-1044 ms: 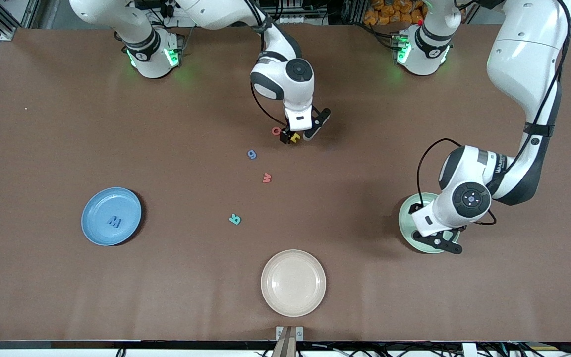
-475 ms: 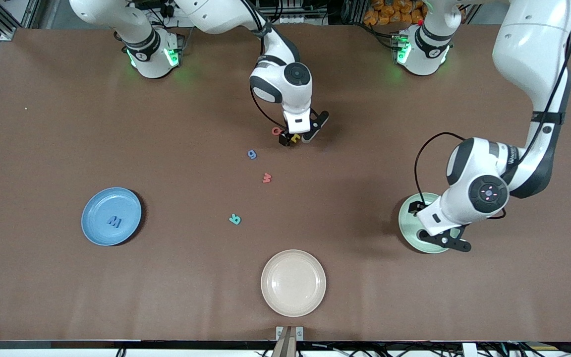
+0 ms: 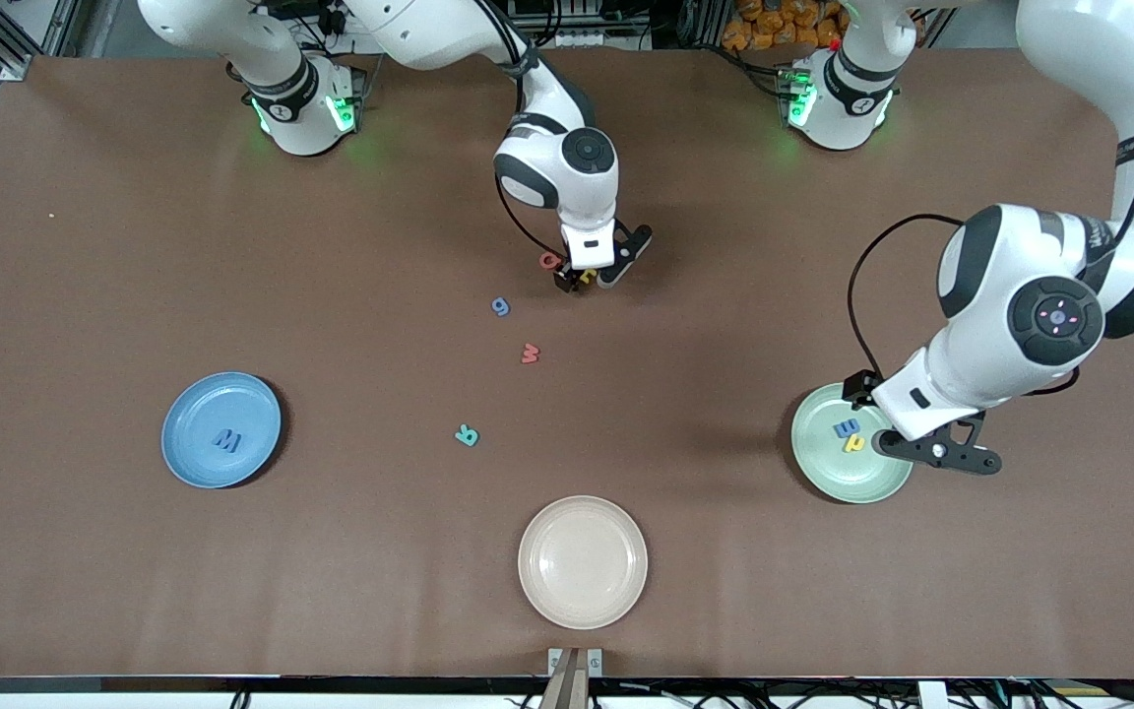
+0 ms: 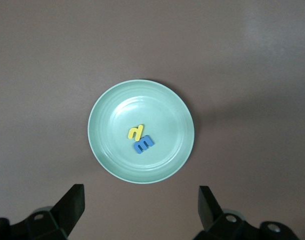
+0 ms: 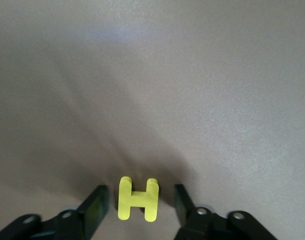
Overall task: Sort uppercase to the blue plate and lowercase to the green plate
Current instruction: 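Lower the right gripper onto the yellow H and grasp it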
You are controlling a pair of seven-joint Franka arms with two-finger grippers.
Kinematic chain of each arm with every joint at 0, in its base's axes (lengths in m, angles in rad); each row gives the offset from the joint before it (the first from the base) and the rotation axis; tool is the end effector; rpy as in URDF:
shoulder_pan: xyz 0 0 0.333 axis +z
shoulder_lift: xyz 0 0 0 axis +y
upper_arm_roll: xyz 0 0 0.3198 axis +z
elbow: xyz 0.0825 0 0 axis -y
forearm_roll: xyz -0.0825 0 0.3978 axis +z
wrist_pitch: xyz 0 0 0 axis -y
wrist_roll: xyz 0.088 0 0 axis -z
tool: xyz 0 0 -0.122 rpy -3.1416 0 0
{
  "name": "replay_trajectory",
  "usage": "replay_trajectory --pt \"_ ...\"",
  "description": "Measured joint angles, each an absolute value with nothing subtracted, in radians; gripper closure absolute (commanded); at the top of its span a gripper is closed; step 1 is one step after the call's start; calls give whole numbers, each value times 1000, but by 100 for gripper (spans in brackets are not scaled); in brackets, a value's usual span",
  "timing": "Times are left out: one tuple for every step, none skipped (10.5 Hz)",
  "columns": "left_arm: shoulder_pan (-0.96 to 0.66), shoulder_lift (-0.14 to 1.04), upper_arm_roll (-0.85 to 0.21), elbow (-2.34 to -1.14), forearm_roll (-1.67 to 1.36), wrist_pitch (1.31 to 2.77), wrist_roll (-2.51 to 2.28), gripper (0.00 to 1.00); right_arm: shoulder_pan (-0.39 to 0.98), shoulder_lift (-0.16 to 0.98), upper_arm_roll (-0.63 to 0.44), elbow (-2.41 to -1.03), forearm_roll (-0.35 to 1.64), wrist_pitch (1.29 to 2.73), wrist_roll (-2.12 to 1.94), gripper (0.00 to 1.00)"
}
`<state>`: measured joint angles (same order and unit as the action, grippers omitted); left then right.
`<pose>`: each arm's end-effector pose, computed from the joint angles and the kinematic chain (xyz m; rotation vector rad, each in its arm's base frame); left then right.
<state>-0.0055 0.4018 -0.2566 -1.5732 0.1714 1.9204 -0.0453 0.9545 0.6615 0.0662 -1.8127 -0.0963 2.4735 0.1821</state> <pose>0.6652 -0.1432 0.3953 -3.0496 0.4007 0.0468 0.3475 0.5620 0.1521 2.8154 1.3604 0.0191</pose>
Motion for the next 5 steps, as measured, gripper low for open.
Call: replay_trajectory --pt "-13 387 -258 -1573 151 1914 -47 0 954 661 66 -1811 -96 2473 182 100" --pt "-18 376 -258 -1573 135 1909 -50 0 954 656 66 -1811 -96 2470 183 100" --pt "-19 367 -258 -1573 125 1905 -50 0 953 654 65 -1810 -96 2466 184 100" --pt "-18 363 -257 -1574 123 1903 -50 0 944 654 64 -1809 -96 2466 184 100" --pt "-18 362 -257 -1574 123 1902 -50 0 929 654 62 -1806 -96 2457 184 100"
